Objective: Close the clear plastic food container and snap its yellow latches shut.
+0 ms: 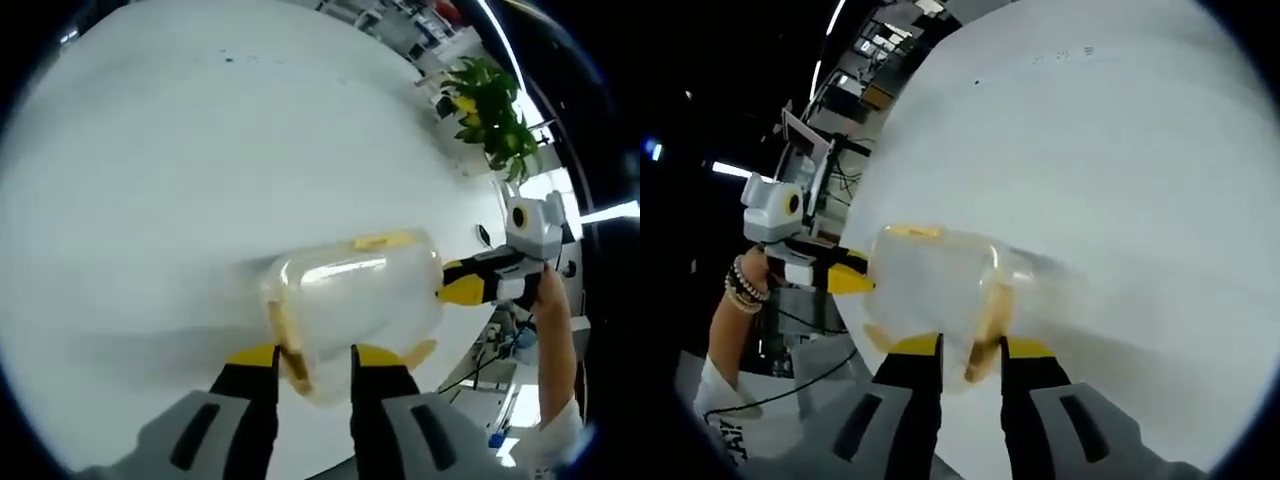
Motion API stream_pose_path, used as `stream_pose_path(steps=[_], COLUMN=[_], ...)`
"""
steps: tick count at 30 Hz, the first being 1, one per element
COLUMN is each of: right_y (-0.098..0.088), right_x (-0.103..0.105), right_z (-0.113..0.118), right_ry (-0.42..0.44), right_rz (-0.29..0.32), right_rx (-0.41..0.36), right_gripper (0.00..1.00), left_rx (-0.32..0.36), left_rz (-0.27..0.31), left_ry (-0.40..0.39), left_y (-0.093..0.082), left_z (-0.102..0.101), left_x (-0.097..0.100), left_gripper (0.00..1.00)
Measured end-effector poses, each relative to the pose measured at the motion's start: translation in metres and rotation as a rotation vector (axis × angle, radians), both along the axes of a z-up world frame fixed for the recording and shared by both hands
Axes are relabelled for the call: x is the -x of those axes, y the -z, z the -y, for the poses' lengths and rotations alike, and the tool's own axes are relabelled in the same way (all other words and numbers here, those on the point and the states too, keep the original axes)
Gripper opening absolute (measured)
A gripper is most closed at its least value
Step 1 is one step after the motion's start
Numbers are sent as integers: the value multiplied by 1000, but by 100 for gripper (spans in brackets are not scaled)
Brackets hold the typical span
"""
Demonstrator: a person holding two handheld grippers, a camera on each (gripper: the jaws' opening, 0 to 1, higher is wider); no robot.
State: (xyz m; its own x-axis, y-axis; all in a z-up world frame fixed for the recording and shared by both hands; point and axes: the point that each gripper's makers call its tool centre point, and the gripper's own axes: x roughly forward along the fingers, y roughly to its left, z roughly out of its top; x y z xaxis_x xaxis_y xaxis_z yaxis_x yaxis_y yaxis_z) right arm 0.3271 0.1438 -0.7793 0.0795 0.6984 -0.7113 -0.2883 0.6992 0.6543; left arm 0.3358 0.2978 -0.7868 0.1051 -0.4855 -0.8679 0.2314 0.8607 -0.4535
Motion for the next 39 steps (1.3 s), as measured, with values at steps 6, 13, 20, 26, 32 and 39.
stream_pose_path(steps=[6,13,20,26,32,39], right_y=[3,4,5,4,5,3], right_x=[1,-1,-3,-4,-5,-8], right_z=[2,1,-1,-5,-6,-7], right_ry=[-1,14,37,37,36,-4], right_rz=[1,-2,7,9,3,75], right_rx=[5,-4,-3,3,-4,26], right_gripper=[18,19,19,19,19,21], left_rx=[-13,-22,-22,-31,-29,-65], left_rz=[16,33,41,59,69,185], left_ry=[25,52,80,112,111,197], left_y=[0,-1,-3,-4,-3,-7], left_z=[3,4,3,1,-2,-2], left_x=[0,1,-2,-6,-8,-12], left_gripper=[21,22,22,22,22,23])
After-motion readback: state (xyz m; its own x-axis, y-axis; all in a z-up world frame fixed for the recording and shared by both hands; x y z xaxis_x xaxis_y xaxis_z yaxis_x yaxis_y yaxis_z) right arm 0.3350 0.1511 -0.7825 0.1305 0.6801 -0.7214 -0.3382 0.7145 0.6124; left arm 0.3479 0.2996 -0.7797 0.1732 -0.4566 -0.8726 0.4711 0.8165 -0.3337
